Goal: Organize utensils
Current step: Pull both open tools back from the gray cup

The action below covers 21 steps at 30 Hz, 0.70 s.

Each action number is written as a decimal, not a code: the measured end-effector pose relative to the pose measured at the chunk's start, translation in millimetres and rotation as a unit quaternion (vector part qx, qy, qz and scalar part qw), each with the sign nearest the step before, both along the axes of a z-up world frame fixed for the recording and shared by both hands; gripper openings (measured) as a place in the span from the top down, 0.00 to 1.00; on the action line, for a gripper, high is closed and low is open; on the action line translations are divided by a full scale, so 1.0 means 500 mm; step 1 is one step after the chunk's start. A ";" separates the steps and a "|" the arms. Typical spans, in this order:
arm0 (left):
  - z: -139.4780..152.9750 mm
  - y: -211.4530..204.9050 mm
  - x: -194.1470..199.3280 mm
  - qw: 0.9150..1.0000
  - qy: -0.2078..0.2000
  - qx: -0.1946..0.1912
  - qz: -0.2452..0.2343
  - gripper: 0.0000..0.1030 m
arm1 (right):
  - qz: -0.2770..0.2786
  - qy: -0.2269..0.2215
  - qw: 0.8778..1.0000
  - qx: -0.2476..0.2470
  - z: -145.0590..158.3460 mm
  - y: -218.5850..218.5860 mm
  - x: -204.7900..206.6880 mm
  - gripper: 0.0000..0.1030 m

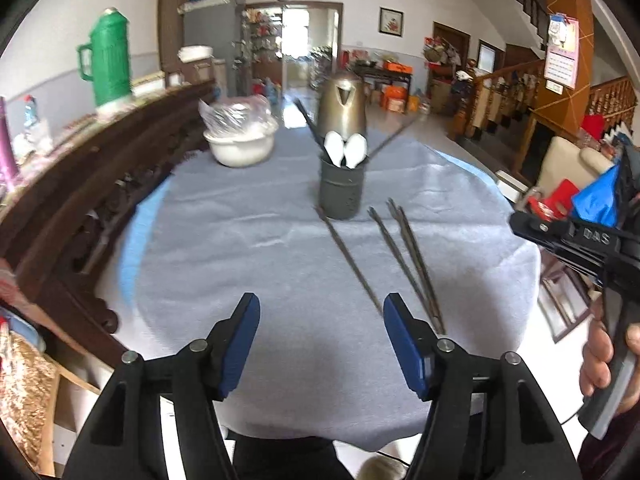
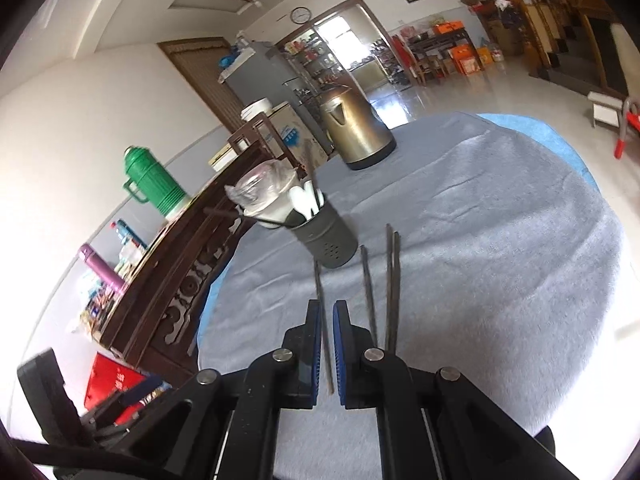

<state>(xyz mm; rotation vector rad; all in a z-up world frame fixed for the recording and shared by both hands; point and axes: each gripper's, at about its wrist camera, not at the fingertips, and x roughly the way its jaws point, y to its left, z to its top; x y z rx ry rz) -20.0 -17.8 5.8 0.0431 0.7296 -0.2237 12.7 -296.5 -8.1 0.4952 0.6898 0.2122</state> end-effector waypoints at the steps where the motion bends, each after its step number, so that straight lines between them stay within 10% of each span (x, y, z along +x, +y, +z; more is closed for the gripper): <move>1: 0.005 0.004 -0.004 1.000 -0.006 0.004 0.006 0.33 | 0.001 -0.002 1.000 -0.003 0.006 0.007 -0.007 0.87; 3: 0.018 0.014 -0.014 0.999 -0.024 0.018 0.025 0.30 | 0.006 -0.009 1.000 -0.008 0.017 0.019 -0.027 0.75; 5: 0.029 0.021 -0.020 0.997 -0.043 0.039 0.046 0.27 | 0.004 -0.014 1.000 -0.020 0.025 0.031 -0.047 0.31; 6: 0.033 0.024 -0.021 0.996 -0.052 0.048 0.055 0.27 | -0.002 -0.024 0.999 -0.027 0.030 0.035 -0.060 0.25; 21: 0.018 -0.002 -0.009 0.989 -0.073 0.109 0.063 0.24 | -0.047 -0.047 0.991 -0.120 0.026 0.047 -0.116 0.27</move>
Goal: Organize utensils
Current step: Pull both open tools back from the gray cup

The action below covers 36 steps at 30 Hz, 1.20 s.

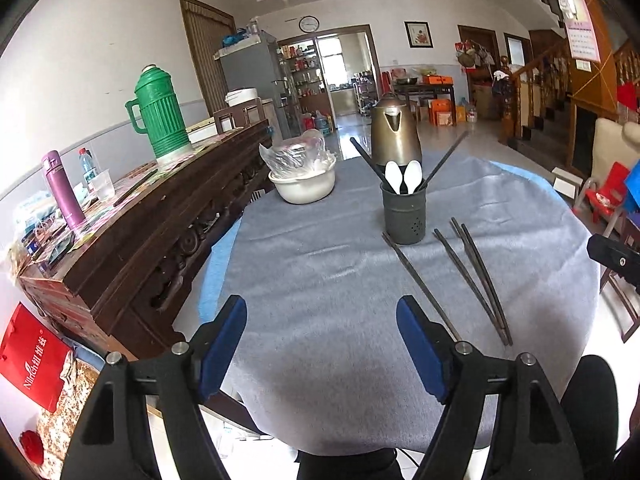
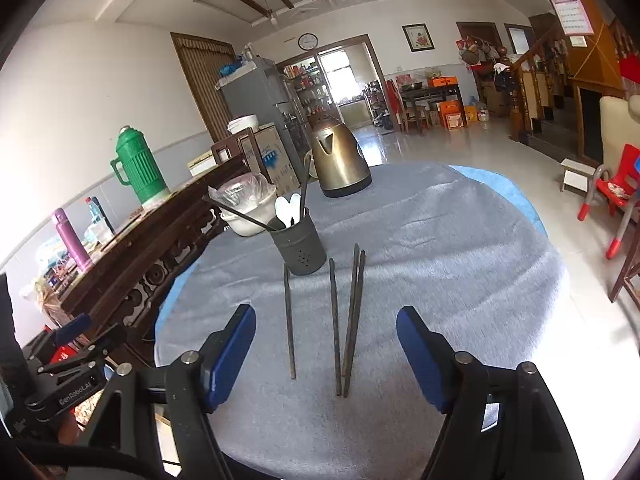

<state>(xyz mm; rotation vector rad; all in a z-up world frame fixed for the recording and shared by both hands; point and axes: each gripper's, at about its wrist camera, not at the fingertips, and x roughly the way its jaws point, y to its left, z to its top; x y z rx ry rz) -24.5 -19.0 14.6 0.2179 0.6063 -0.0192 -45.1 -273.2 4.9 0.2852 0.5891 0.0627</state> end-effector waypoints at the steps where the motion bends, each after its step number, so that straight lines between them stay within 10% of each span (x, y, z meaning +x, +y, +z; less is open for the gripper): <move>1: -0.002 -0.003 0.001 1.000 0.001 0.001 -0.001 0.24 | 0.000 0.000 1.000 -0.006 -0.002 0.003 0.001 0.27; 21: -0.109 -0.021 0.103 0.995 0.095 -0.028 -0.007 0.23 | 0.024 0.049 0.998 0.020 -0.119 -0.007 0.078 0.27; 27: -0.170 -0.022 0.151 0.988 0.143 -0.055 -0.002 0.23 | 0.015 0.071 0.997 0.033 -0.167 -0.029 0.084 0.52; 36: -0.214 0.001 0.178 0.986 0.148 -0.081 0.006 0.23 | 0.013 0.057 0.997 0.056 -0.201 -0.032 0.122 0.55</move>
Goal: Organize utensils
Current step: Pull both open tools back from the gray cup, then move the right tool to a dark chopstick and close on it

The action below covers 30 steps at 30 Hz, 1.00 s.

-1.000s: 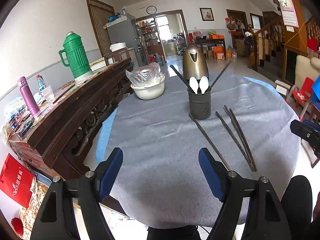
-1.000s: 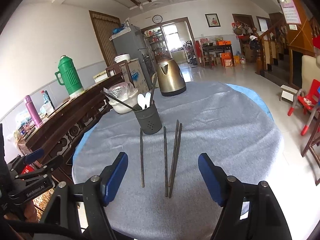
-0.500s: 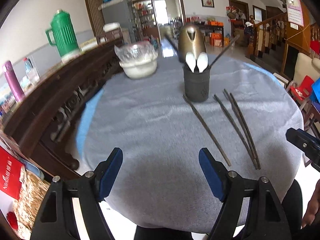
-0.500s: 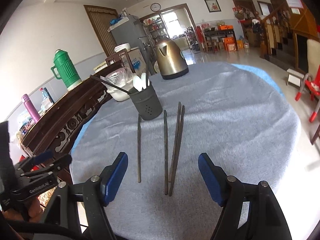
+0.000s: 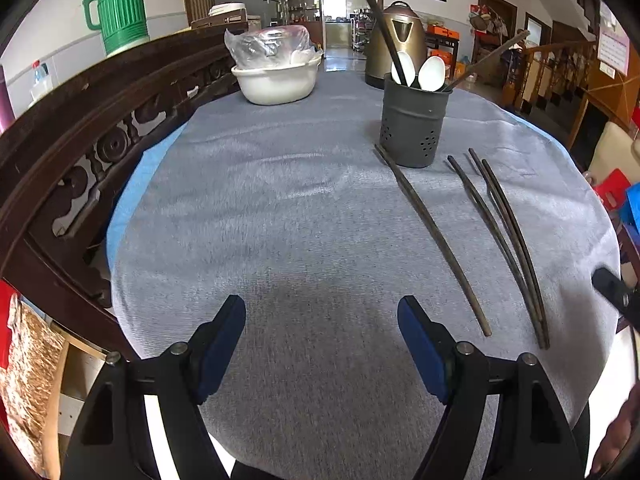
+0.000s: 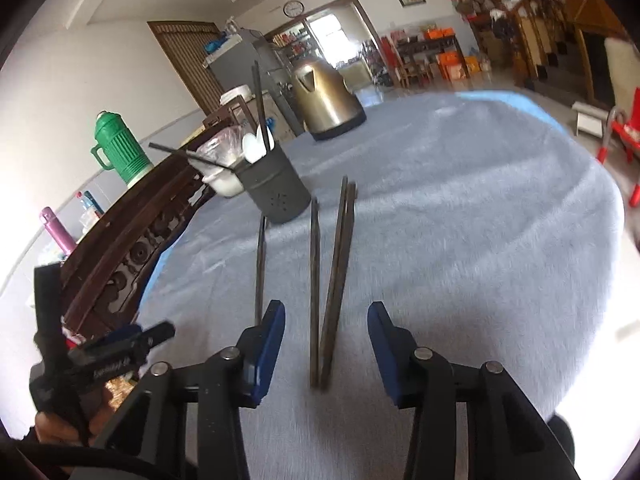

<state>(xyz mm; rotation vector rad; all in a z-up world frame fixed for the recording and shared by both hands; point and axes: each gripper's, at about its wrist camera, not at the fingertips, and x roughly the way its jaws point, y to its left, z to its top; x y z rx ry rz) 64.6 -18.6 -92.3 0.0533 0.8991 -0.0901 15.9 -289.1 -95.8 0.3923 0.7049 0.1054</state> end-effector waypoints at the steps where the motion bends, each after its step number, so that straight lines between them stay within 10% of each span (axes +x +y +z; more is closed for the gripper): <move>1: -0.002 -0.001 0.002 1.000 0.002 -0.001 -0.002 0.23 | 0.000 -0.003 1.000 -0.003 0.005 0.003 0.015 0.55; 17: -0.007 0.012 0.010 1.000 0.001 -0.020 -0.017 0.23 | -0.035 0.115 0.992 0.028 -0.035 -0.026 0.299 0.80; 30: -0.006 0.030 0.012 0.999 0.000 -0.036 -0.012 0.23 | -0.037 0.167 0.985 0.000 -0.081 -0.018 0.377 0.84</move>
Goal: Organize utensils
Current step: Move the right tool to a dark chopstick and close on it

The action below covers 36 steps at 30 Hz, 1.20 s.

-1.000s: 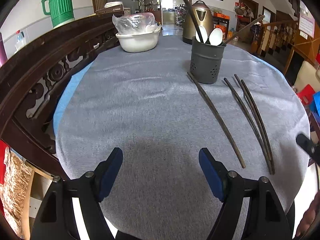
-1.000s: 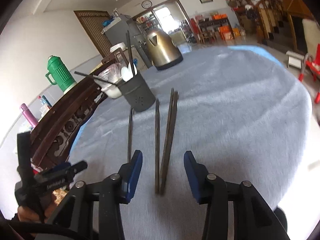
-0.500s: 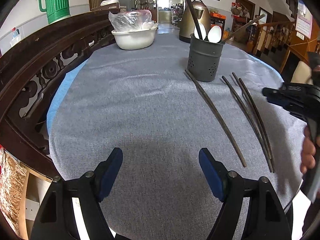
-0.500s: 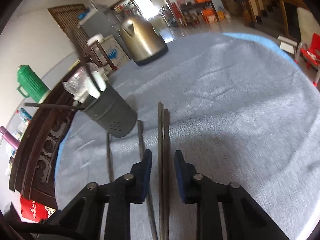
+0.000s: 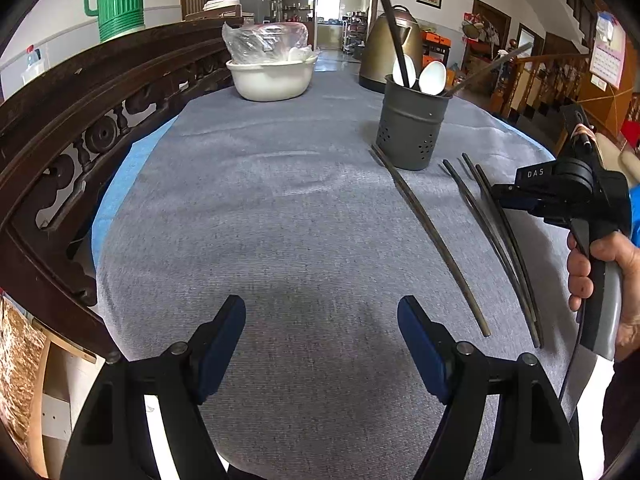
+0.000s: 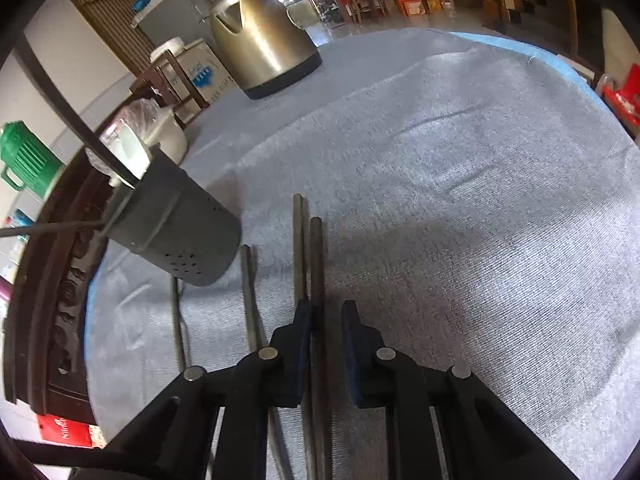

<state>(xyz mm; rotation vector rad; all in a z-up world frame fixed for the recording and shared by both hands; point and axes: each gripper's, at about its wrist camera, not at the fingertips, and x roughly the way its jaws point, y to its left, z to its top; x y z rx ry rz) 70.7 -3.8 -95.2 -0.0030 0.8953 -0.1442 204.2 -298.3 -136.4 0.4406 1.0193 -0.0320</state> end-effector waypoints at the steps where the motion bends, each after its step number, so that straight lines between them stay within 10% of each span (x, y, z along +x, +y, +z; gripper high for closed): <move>1: -0.001 0.001 0.001 1.000 0.001 0.000 0.001 0.23 | 0.001 0.000 1.000 -0.004 0.002 0.001 0.000 0.84; 23: 0.027 -0.034 0.142 0.997 0.060 -0.048 -0.013 0.23 | 0.024 0.064 0.995 -0.068 -0.003 0.008 0.054 0.91; 36: -0.025 -0.158 0.261 0.993 0.109 -0.048 -0.017 0.34 | 0.022 0.059 0.998 0.000 -0.005 -0.033 -0.048 0.91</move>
